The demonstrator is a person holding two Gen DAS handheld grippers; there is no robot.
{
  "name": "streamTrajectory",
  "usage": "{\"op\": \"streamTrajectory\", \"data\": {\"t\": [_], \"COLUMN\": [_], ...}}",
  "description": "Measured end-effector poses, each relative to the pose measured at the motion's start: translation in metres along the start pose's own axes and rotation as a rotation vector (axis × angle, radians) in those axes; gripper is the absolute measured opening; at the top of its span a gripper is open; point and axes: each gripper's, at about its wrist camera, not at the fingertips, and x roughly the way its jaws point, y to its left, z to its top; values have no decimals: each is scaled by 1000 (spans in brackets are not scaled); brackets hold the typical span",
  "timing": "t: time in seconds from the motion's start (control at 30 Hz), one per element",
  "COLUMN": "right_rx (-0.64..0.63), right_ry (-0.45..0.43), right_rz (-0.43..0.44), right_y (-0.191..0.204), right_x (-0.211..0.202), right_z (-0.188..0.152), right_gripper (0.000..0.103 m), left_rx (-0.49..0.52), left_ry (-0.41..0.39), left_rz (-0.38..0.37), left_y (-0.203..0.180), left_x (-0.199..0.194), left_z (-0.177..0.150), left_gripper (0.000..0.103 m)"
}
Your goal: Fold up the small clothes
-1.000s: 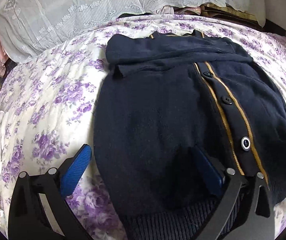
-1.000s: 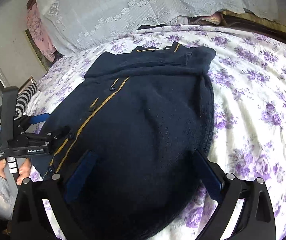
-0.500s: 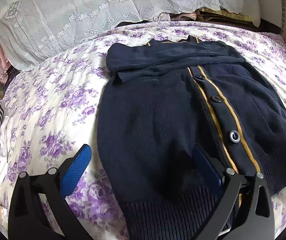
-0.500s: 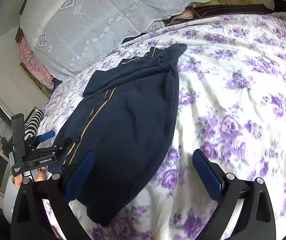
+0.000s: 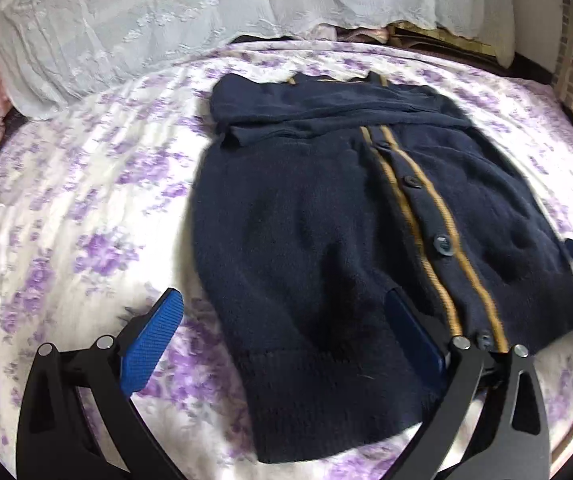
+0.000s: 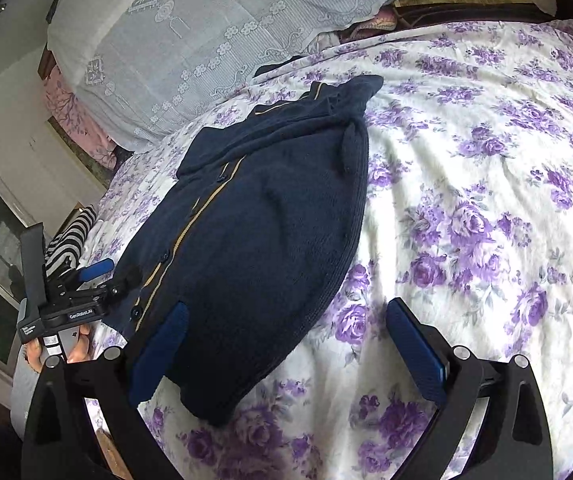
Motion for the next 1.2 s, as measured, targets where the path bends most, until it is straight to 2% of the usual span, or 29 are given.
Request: {"op": "streamTrajectory", "data": {"t": [0.13, 0.27, 0.33, 0.43, 0.6, 0.67, 0.7, 0.73, 0.83, 1.0, 1.13, 1.2], "right_rx": [-3, -13, -21, -23, -18, -10, -4, 8, 33, 23, -6, -31], "right_ry": [1, 5, 12, 25, 36, 32, 28, 23, 33, 59, 87, 91], "right_rz": [5, 23, 40, 52, 79, 93, 97, 106, 126, 155, 168, 173], "right_y": [0, 1, 2, 3, 3, 2, 2, 0, -4, 1, 8, 15], "right_x": [1, 3, 5, 8, 16, 17, 16, 15, 13, 8, 19, 29], "right_z": [1, 2, 2, 3, 7, 10, 9, 9, 7, -2, 5, 13], "right_gripper": [99, 99, 99, 99, 98, 94, 89, 83, 73, 70, 69, 62], "left_rx": [-77, -250, -301, -321, -262, -229, -220, -219, -232, -259, -240, -214], "left_ry": [55, 138, 144, 151, 152, 149, 149, 147, 145, 165, 175, 168], "left_rz": [-194, -413, -476, -502, -493, -489, -485, -481, -495, -529, -526, -511], "left_y": [11, 38, 49, 49, 39, 34, 33, 34, 40, 46, 40, 35], "left_x": [4, 17, 19, 21, 28, 29, 29, 28, 28, 28, 36, 40], "left_z": [0, -2, -2, -4, 3, 5, 6, 5, 5, 0, 6, 13], "left_gripper": [98, 98, 98, 98, 96, 84, 73, 70, 62, 61, 67, 67]}}
